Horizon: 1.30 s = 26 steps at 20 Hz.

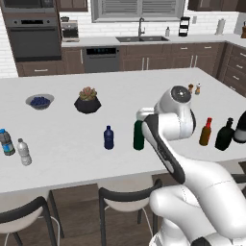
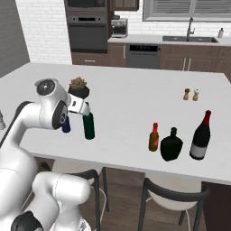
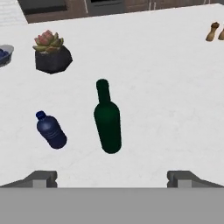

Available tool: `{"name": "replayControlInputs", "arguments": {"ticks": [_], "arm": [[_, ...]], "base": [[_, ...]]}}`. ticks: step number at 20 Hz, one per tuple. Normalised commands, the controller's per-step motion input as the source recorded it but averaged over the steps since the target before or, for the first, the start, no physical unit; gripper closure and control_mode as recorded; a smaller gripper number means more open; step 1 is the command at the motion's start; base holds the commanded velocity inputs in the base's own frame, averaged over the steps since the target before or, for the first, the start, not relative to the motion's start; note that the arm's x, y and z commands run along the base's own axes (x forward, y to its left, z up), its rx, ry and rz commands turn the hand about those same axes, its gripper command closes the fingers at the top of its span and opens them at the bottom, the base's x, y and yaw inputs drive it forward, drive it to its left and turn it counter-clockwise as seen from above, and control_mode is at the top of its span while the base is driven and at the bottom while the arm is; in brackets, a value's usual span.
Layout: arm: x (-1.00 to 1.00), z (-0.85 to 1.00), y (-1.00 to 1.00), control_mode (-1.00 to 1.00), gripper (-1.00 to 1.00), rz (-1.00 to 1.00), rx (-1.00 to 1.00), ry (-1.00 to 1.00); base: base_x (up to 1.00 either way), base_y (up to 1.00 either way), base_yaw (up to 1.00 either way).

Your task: Move the plastic bottles in the middle to the plastics group, and the glass bottles in the middle to the glass group.

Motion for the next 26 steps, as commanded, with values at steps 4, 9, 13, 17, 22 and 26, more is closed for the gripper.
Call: {"name": "replayControlInputs", "arguments": {"ticks": [4, 9, 13, 17, 22, 26], "arm": [[0.19, 0.0, 0.0, -1.0, -1.0, 0.11, -0.12, 0.16], [0.02, -0.11, 0.0, -1.0, -1.0, 0.06, 0.0, 0.02], [0.0, -0.35, 0.0, -1.0, -1.0, 0.04, 0.01, -0.01], [0.1, -0.42, 0.0, -1.0, -1.0, 0.01, 0.04, -0.04], [0.3, -0.18, 0.0, -1.0, -1.0, 0.0, 0.0, 0.0], [0.37, 0.0, 0.0, -1.0, -1.0, 0.0, 0.0, 0.0]], "base": [[0.0, 0.0, 0.0], [0.0, 0.0, 0.0], [0.0, 0.0, 0.0], [0.0, 0.0, 0.0], [0.0, 0.0, 0.0], [0.0, 0.0, 0.0]]}}
